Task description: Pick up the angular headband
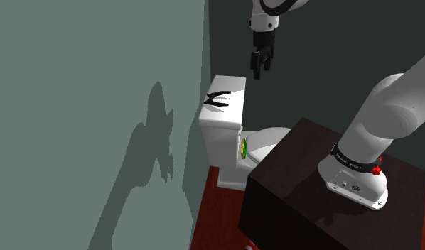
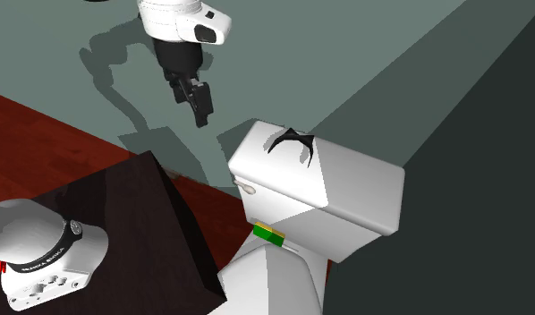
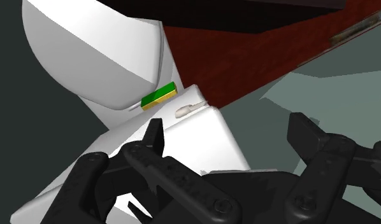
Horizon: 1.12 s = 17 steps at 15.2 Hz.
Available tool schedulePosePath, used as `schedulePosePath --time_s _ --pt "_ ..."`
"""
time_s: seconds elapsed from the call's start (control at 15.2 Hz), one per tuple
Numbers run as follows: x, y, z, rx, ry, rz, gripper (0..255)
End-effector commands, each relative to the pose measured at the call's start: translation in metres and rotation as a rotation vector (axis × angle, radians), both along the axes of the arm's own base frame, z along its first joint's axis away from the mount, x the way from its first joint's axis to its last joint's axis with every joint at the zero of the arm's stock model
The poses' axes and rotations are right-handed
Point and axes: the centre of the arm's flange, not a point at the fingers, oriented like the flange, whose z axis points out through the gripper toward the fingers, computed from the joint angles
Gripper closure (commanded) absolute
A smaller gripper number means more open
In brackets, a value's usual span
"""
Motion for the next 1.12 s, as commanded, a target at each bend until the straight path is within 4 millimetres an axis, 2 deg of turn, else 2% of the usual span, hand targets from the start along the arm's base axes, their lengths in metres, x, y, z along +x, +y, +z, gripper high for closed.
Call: schedulePosePath --time_s 0.0,1.06 --pt "0.024 0.003 -0.019 -0.002 -0.002 0.001 0" --pt "0.191 0.015 -0.147 -0.021 -0.011 0.012 0"
